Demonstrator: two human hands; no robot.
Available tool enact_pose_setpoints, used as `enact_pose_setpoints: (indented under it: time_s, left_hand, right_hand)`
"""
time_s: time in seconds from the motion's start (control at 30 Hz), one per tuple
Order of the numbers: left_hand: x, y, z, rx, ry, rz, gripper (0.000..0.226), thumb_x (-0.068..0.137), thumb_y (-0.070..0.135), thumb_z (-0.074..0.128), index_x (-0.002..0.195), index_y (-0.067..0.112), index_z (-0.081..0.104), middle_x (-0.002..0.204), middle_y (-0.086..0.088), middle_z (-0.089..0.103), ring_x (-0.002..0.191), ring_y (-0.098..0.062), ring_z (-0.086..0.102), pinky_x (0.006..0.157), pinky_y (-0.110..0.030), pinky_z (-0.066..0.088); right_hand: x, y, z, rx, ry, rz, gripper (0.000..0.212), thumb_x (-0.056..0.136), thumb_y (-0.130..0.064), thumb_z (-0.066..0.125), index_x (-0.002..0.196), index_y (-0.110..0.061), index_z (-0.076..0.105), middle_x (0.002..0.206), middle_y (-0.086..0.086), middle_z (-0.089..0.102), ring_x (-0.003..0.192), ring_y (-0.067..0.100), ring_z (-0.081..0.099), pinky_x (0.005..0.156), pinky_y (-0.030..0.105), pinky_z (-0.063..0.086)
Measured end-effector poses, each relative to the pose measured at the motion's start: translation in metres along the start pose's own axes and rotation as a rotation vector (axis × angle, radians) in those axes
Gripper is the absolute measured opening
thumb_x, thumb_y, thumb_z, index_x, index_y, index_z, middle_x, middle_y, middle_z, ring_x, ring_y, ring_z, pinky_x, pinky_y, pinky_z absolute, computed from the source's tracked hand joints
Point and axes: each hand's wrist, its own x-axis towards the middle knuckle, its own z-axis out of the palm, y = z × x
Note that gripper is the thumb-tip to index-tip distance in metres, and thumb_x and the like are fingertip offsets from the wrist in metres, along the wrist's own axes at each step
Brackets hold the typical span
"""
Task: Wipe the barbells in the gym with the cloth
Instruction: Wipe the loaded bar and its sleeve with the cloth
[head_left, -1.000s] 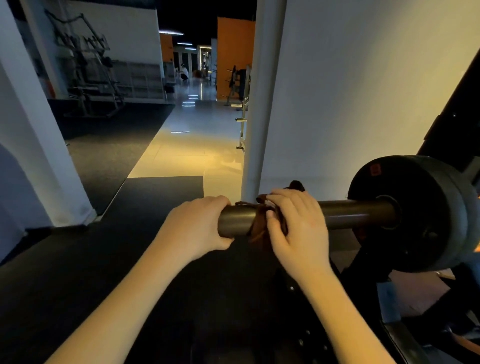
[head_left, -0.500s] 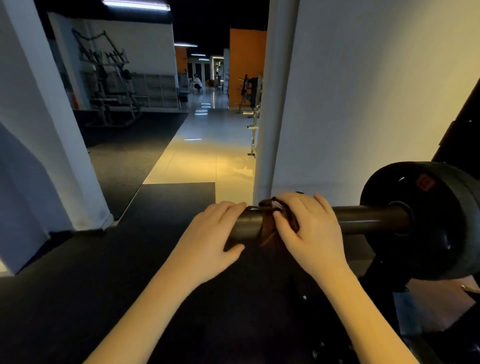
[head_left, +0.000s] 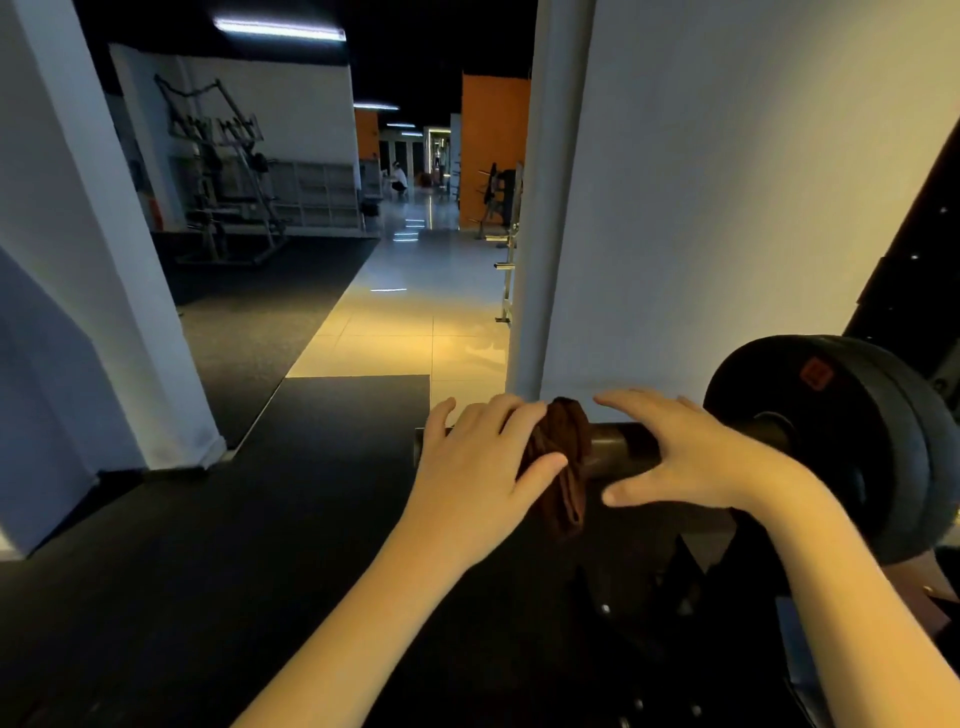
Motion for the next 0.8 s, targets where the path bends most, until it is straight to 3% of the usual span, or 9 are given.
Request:
enact_pose_setpoints:
  time_s: [0.07, 0.13, 0.17, 0.23, 0.3, 0.43, 0.57, 0.7, 0.8]
  left_hand:
    - [0.007, 0.008, -0.001, 0.003, 0.012, -0.070, 0.042, 0.099, 0.048, 0.035, 0.135, 0.027, 0.041, 0.133, 0.008, 0.047, 0.125, -0.012, 0.045, 0.118, -0.044, 0.016]
    - [0.021, 0.020, -0.001, 0.071, -0.005, -0.139, 0.037, 0.099, 0.050, 0.034, 0.122, 0.022, 0.046, 0.114, 0.004, 0.052, 0.112, -0.016, 0.051, 0.113, -0.046, 0.026]
    - [0.028, 0.028, 0.002, 0.096, -0.016, -0.169, 0.041, 0.099, 0.053, 0.034, 0.120, 0.020, 0.046, 0.110, 0.002, 0.053, 0.108, -0.019, 0.053, 0.108, -0.047, 0.031]
    - [0.037, 0.040, 0.010, 0.164, -0.042, -0.197, 0.054, 0.097, 0.060, 0.032, 0.130, 0.018, 0.040, 0.115, -0.005, 0.055, 0.109, -0.026, 0.053, 0.098, -0.045, 0.041]
    - [0.035, 0.043, 0.017, 0.219, -0.021, -0.178, 0.057, 0.099, 0.059, 0.027, 0.140, 0.020, 0.035, 0.121, -0.006, 0.056, 0.113, -0.027, 0.052, 0.092, -0.040, 0.042]
    - [0.018, 0.017, 0.012, 0.167, 0.099, -0.170, 0.042, 0.099, 0.049, 0.026, 0.123, 0.025, 0.051, 0.108, 0.006, 0.057, 0.098, -0.012, 0.053, 0.084, -0.028, 0.039]
    - [0.004, -0.006, 0.010, 0.218, 0.225, -0.322, 0.047, 0.094, 0.048, 0.027, 0.114, 0.022, 0.061, 0.099, 0.004, 0.062, 0.091, -0.014, 0.056, 0.082, -0.031, 0.045]
    - [0.014, 0.020, 0.026, 0.304, 0.300, -0.264, 0.047, 0.094, 0.042, 0.030, 0.091, 0.016, 0.069, 0.078, -0.001, 0.064, 0.072, -0.019, 0.059, 0.068, -0.035, 0.047]
    - [0.015, 0.024, 0.024, 0.255, 0.250, -0.170, 0.047, 0.095, 0.042, 0.027, 0.096, 0.018, 0.067, 0.084, 0.001, 0.064, 0.075, -0.016, 0.060, 0.070, -0.033, 0.048]
  right_hand:
    - [0.013, 0.004, 0.004, -0.250, 0.012, 0.025, 0.094, 0.075, -0.054, 0.075, 0.151, -0.033, 0.024, 0.156, -0.007, 0.029, 0.147, 0.019, 0.020, 0.119, 0.045, 0.014]
    - [0.023, 0.000, 0.011, -0.317, 0.044, -0.008, 0.065, 0.075, -0.050, 0.076, 0.130, -0.031, 0.047, 0.124, -0.007, 0.056, 0.120, 0.017, 0.051, 0.094, 0.030, 0.040]
    - [0.023, -0.002, 0.013, -0.311, 0.061, -0.020, 0.049, 0.076, -0.048, 0.075, 0.115, -0.033, 0.049, 0.106, -0.009, 0.058, 0.099, 0.013, 0.055, 0.074, 0.024, 0.041]
    - [0.019, -0.004, 0.016, -0.338, 0.156, -0.050, 0.040, 0.077, -0.047, 0.072, 0.100, -0.035, 0.043, 0.091, -0.013, 0.057, 0.079, 0.010, 0.051, 0.057, 0.021, 0.033]
    - [0.015, 0.001, 0.020, -0.369, 0.264, -0.090, 0.038, 0.077, -0.048, 0.070, 0.102, -0.034, 0.045, 0.088, -0.014, 0.054, 0.077, 0.009, 0.050, 0.059, 0.022, 0.035]
    - [0.014, 0.009, 0.035, -0.406, 0.447, -0.158, 0.042, 0.075, -0.048, 0.073, 0.107, -0.029, 0.054, 0.093, -0.009, 0.061, 0.082, 0.012, 0.058, 0.066, 0.024, 0.041]
    - [0.018, 0.021, 0.057, -0.402, 0.710, -0.217, 0.050, 0.045, -0.031, 0.094, 0.080, -0.013, 0.064, 0.067, 0.004, 0.062, 0.057, 0.024, 0.060, 0.057, 0.032, 0.048]
    - [0.024, 0.022, 0.074, -0.392, 0.919, -0.204, 0.040, 0.057, -0.024, 0.089, 0.084, -0.006, 0.064, 0.073, 0.011, 0.063, 0.065, 0.030, 0.062, 0.067, 0.038, 0.050]
    - [0.024, 0.025, 0.081, -0.407, 1.007, -0.201, 0.038, 0.063, -0.023, 0.087, 0.088, -0.003, 0.066, 0.079, 0.014, 0.067, 0.070, 0.031, 0.065, 0.073, 0.039, 0.052]
